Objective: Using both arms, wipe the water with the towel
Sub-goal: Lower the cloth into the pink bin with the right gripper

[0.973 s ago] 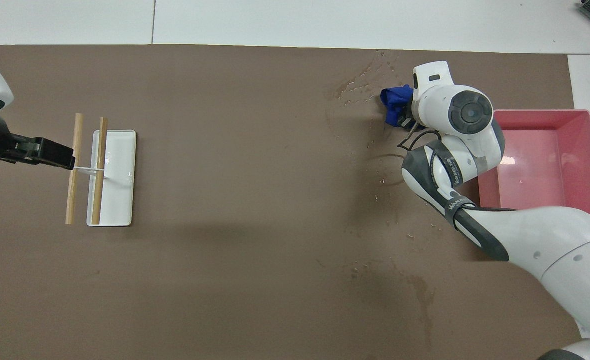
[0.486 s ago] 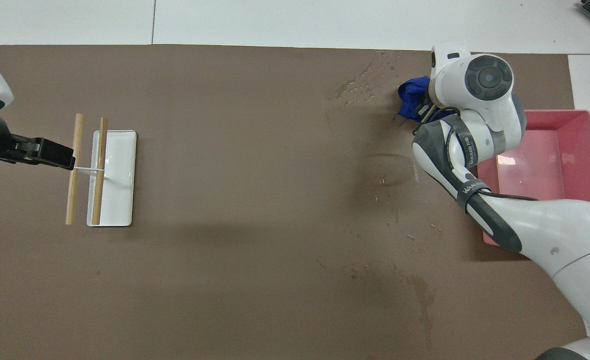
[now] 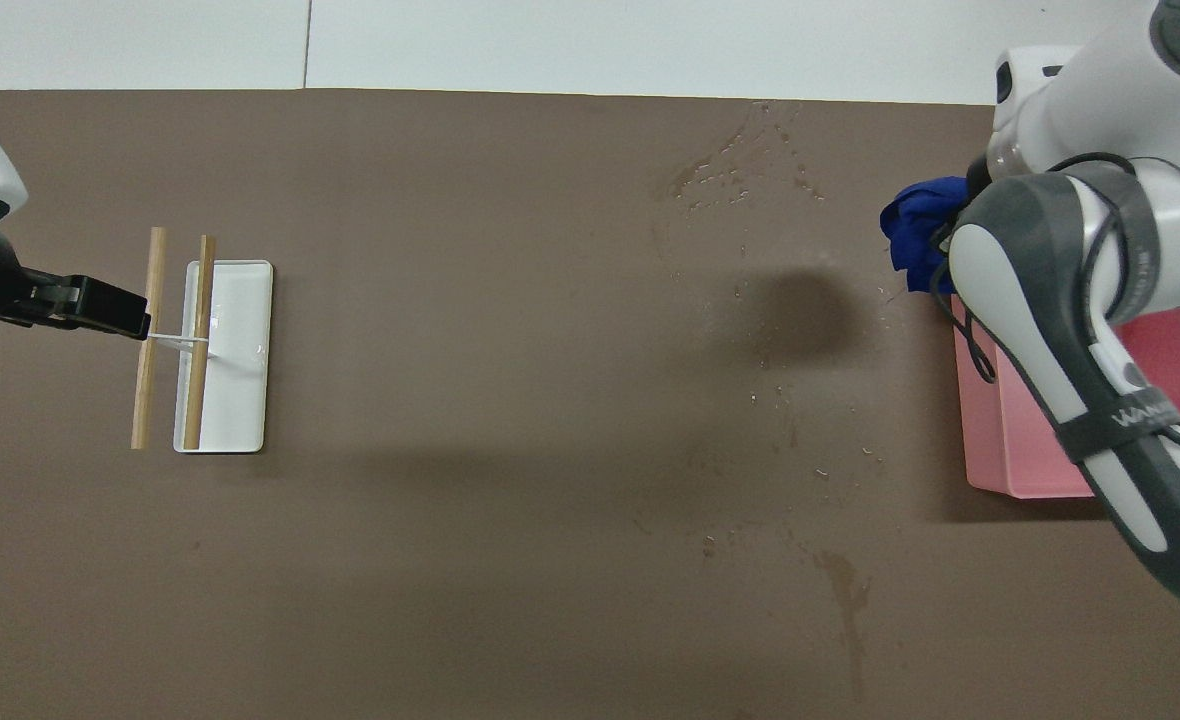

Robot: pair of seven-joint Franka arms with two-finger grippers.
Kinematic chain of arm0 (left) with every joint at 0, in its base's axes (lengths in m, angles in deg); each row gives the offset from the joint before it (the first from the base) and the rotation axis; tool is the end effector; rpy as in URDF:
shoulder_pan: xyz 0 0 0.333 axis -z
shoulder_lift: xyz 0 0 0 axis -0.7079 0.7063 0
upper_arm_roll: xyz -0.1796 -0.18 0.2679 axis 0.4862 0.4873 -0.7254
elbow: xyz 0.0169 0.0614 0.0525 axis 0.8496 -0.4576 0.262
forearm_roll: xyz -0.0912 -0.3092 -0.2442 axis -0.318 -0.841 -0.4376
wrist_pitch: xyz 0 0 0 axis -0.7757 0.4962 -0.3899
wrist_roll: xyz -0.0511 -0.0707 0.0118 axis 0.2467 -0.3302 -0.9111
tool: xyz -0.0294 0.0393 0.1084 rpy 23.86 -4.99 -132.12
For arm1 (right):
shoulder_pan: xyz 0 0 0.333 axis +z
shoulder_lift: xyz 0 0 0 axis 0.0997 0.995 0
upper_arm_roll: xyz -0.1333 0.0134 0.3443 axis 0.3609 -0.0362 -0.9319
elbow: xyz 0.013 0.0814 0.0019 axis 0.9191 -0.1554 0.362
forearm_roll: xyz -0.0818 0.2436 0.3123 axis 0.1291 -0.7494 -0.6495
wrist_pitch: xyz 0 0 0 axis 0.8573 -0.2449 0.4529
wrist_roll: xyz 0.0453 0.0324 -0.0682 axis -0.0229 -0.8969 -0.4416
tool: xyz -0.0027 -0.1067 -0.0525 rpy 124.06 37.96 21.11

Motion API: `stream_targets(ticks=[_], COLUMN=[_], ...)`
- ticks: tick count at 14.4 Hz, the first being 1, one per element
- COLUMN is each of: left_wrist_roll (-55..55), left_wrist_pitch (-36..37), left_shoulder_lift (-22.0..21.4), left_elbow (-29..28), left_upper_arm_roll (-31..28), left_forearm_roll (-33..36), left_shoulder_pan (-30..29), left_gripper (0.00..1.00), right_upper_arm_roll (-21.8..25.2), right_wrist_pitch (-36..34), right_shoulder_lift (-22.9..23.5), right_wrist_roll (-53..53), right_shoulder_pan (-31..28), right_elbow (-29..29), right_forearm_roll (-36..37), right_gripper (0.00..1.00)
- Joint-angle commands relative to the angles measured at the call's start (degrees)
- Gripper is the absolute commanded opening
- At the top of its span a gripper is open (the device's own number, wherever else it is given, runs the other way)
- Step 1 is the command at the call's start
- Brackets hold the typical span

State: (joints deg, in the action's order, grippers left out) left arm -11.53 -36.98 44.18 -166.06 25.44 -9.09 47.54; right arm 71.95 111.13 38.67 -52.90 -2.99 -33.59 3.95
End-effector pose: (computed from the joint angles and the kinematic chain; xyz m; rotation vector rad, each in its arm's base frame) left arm 0.5679 -0.0556 0.6564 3.1226 -0.2816 -0.0217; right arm 0.6713 0.0185 0.5669 2.8148 1.1076 -0.1469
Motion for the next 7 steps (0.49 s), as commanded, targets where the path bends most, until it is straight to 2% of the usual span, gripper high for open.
stream_targets(ticks=[1,5,7], left_wrist_roll=[-0.42,-0.42,-0.42], left_wrist_pitch=[-0.80,-0.80,-0.80], left_shoulder_lift=[-1.56,-1.56,-1.56], left_elbow=[-1.92,-1.92,-1.92], left_upper_arm_roll=[0.27,0.27,0.27], left_forearm_roll=[-0.89,-0.81,-0.89], left_shoulder_pan=[-0.71,-0.71,-0.80], left_gripper=[1.00,1.00,1.00], right_upper_arm_roll=[-0.33,-0.33,-0.33], right_wrist_pitch=[-3.96,-2.57,-2.13], right_shoulder_lift=[-3.43,-3.43,-4.30], right_wrist_roll=[-2.08,-15.85,-17.29], right_shoulder_pan=[-3.32,-11.92,-13.52], right_elbow=[-2.57,-2.49,-4.50], right_forearm_roll=[-1.44,-1.27,-1.18], right_gripper=[0.00,0.00,0.00])
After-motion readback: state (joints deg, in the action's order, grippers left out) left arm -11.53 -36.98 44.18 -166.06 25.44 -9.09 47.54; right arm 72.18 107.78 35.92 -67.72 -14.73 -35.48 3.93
